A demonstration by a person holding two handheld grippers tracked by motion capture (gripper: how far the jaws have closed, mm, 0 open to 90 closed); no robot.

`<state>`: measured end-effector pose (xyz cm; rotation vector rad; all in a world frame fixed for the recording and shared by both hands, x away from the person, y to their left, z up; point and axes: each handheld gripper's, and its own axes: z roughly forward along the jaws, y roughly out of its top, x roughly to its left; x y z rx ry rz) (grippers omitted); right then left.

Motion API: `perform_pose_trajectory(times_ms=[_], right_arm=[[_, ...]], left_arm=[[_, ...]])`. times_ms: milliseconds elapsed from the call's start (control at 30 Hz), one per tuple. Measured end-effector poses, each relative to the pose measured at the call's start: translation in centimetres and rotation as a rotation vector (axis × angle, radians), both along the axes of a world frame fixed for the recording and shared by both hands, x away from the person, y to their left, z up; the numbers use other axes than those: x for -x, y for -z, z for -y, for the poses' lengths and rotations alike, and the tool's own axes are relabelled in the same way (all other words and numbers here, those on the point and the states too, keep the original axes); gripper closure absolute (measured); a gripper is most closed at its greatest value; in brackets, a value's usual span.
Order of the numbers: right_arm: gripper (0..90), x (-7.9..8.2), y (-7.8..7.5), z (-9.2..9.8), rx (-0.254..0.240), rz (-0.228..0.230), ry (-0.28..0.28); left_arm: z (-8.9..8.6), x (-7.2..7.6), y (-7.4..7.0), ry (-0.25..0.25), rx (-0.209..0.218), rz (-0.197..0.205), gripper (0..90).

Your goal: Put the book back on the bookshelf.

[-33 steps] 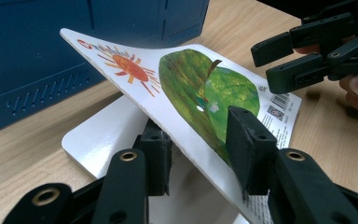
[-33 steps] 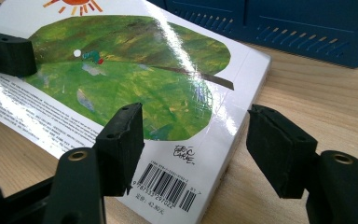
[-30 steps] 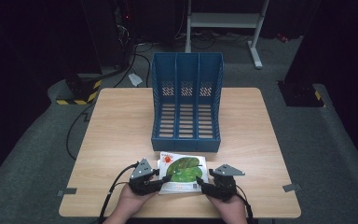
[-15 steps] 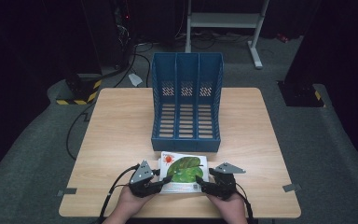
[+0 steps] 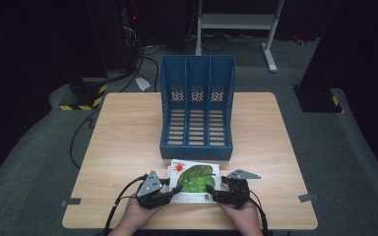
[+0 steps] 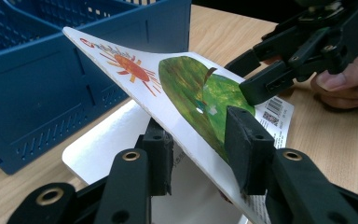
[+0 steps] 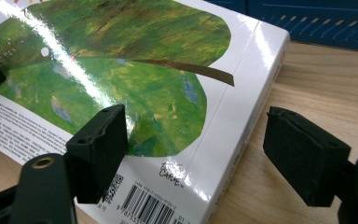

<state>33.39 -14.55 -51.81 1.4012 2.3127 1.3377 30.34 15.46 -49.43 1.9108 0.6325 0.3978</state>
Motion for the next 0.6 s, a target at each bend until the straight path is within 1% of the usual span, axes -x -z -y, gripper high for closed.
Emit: perform_pose_trajectory(times_ms=[133, 167, 300, 400, 533, 567, 600], right_arm=[[13.7, -0.41, 0.20, 0.03, -0.032, -0.037, -0.001], [13.4, -0.45, 0.24, 0.04, -0.044, -0.052, -0.003], [12.4, -0.57, 0.40, -0.03, -0.059, -0.060, -0.022], [10.1, -0.83, 0.64, -0.28, -0.086, -0.096, -0.045], [10.2, -0.88, 0.63, -0.34, -0.090, -0.105, -0.047], [10.7, -0.89, 0.62, -0.31, -0.090, -0.105, -0.049], [13.3, -0.86, 0.54, -0.24, -0.085, -0.104, -0.042]], left_arm=[[0.08, 0.25, -0.08, 0.012, -0.010, 0.035, 63.4], [0.08, 0.25, -0.08, 0.012, -0.010, 0.035, 63.4], [0.12, 0.40, -0.12, 0.018, -0.015, 0.053, 63.5], [0.18, 0.46, -0.14, 0.019, -0.023, 0.064, 63.5], [0.13, 0.40, -0.10, 0.019, -0.018, 0.058, 63.4], [0.15, 0.37, -0.07, 0.015, -0.017, 0.051, 63.4], [0.11, 0.21, -0.01, 0.008, -0.016, 0.028, 63.4]])
